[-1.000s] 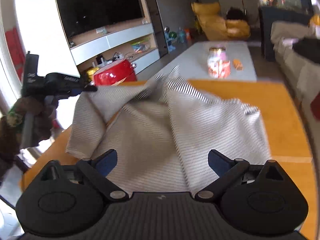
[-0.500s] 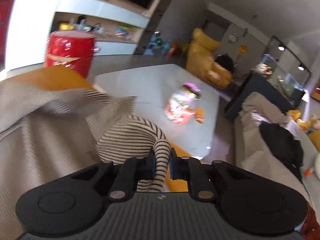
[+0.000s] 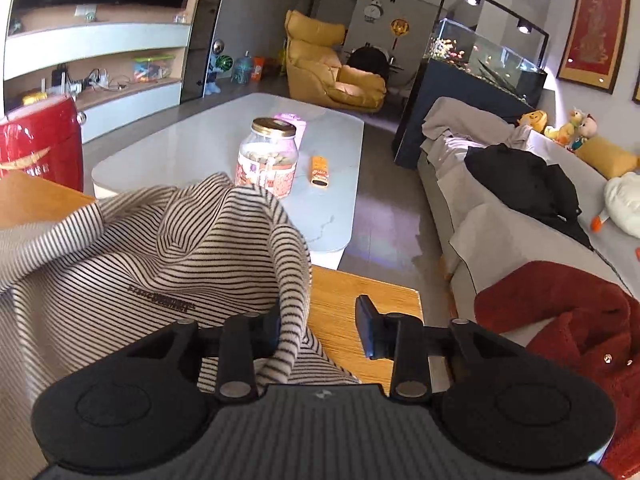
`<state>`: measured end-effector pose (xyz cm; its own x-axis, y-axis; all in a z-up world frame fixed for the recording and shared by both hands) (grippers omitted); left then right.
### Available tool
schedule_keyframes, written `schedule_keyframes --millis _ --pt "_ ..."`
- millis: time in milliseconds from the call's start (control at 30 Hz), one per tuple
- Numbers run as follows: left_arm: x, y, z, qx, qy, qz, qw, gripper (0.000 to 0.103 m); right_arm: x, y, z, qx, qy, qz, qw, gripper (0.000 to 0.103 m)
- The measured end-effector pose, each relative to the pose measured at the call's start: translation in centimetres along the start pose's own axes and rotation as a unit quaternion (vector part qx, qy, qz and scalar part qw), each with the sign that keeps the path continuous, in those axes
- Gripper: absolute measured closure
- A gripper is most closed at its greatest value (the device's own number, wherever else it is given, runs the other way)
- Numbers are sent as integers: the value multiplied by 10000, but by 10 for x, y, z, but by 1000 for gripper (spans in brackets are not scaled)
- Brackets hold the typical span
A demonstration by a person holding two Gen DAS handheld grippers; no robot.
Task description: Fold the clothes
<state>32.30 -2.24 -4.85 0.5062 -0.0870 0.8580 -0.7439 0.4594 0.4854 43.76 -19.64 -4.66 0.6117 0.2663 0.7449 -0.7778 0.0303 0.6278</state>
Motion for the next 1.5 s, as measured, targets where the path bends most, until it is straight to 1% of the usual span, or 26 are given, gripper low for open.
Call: schedule_keyframes --millis 67,100,133,167,300,367,467,533,600,733,767,800,833,933,1000,1033,1100,1167,1200,1233,1267,1300,1367,1400,1467,1500 --pt "-14 -8 10 59 -400 -208 9990 2 -21 32 -10 298 260 -94 9992 58" --pt "-19 -8 11 79 -502 -263 9984 2 -32 49 -14 448 393 -143 9981 54" --pt "-20 -5 12 87 -542 -268 9981 2 -43 65 -19 598 525 -191 9966 47" --pt "-23 -3 13 90 -592 -292 9978 2 -54 82 -24 748 657 -240 9947 45" --pt "-40 15 13 106 -790 -468 9957 2 -98 149 -43 1342 1183 -433 9829 45" --pt "-47 27 9 100 -683 -558 9961 2 -117 171 -62 1536 1332 -481 9779 45" --pt "-56 52 -5 185 -354 -544 9977 1 -146 203 -90 1823 1553 -552 9693 45" --pt "-58 69 -18 367 -118 -511 9979 0 -168 215 -98 1636 2069 -558 9630 43" --pt "-57 89 -26 461 60 -553 9974 0 -181 222 -99 1477 2254 -546 9614 40" --pt "-59 127 -17 286 112 -628 9976 0 -193 231 -113 1350 2462 -358 9591 33" --pt "-60 135 -11 228 65 -674 9974 0 -196 232 -119 1326 2572 -311 9567 23" --pt "-62 141 -4 187 -6 -720 9972 0 -198 233 -125 1302 2680 -265 9542 19" --pt "-65 146 3 196 -147 -782 9966 0 -201 235 -131 1278 2788 -218 9515 19" --pt "-79 162 26 320 -686 -1010 9920 0 -195 245 -113 1309 2492 -202 9593 19" --pt "-95 171 33 420 -1002 -1144 9875 0 -188 254 -96 1397 2157 -182 9662 17" --pt "-103 175 35 477 -1138 -1205 9850 0 -186 259 -91 1356 2136 -125 9674 16" --pt "-117 178 35 592 -1309 -1313 9809 0 -194 257 -97 1071 2483 11 9627 14" --pt "-125 177 33 675 -1290 -1399 9794 0 -202 255 -104 782 2830 148 9558 14" --pt "-127 176 33 667 -1259 -1421 9795 0 -205 247 -110 697 2949 151 9529 14" --pt "-127 176 35 617 -1254 -1425 9799 0 -205 241 -113 502 3139 255 9478 16" --pt "-127 176 38 562 -1281 -1425 9799 0 -196 237 -111 145 3268 490 9437 24" --pt "-126 176 41 508 -1307 -1425 9798 0 -179 235 -103 -286 3200 750 9440 26" --pt "-130 176 42 539 -1422 -1459 9775 0 -134 244 -64 -890 2305 1112 9626 25" --pt "-132 175 42 573 -1487 -1481 9760 0 -113 249 -44 -1186 1840 1286 9672 25" --pt "-137 173 39 684 -1586 -1541 9728 0 -102 252 -30 -1191 1754 1215 9697 25" --pt "-140 171 33 809 -1576 -1588 9713 0 -109 253 -36 -963 1867 1154 9708 24"
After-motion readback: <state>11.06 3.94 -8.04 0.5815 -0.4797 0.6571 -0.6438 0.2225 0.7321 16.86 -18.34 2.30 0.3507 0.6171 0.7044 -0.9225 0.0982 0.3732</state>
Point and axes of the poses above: each gripper's, at about its wrist camera, not at the fingertips, and y roughly against the way its jaws point, z to its right, x to its top, the point moved 10 cm from there along -y, roughly the way its jaws point, and after that the axes turned 5 degrees about -z, right-handed, at the moved point
